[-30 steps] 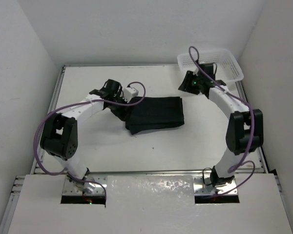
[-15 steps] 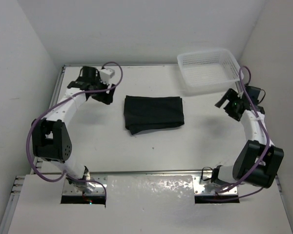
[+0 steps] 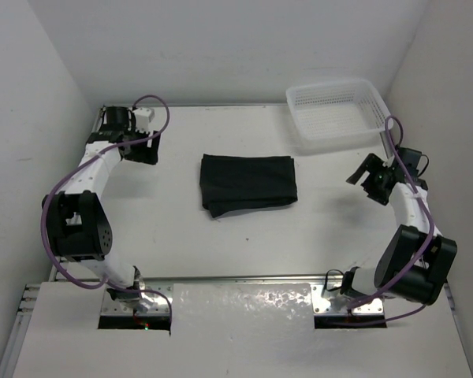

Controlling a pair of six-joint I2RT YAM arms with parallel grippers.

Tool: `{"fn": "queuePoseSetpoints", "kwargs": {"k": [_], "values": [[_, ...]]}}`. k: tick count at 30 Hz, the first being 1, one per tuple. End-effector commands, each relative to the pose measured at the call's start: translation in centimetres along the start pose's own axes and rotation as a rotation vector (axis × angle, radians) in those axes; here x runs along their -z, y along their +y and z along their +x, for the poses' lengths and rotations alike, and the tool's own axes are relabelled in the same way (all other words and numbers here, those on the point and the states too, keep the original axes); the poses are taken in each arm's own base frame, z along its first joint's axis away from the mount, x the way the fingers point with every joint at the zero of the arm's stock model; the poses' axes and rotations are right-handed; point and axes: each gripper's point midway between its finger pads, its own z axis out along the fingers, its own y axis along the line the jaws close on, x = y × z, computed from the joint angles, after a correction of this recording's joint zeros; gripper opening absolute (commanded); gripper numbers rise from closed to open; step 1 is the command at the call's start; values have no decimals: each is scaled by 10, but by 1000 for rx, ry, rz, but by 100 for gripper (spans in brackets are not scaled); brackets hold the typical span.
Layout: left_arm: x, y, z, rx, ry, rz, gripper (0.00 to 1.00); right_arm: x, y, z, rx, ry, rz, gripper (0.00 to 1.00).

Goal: Fold and stack the trousers
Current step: Fold the trousers

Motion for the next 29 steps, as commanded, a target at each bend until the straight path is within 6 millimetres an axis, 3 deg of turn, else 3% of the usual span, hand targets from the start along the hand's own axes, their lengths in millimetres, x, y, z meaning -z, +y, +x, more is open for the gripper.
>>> {"fn": "queuePoseSetpoints", "kwargs": {"k": [1, 18, 29], "values": [[3, 4, -8, -1, -27, -27, 74, -3, 7, -10, 3, -38, -36, 82], [3, 10, -13, 4, -32, -53, 75, -3, -1, -1, 38, -16, -11, 84], [2, 9, -8, 5, -26, -54, 75, 9, -4, -16, 70, -99, 23, 86]]}}
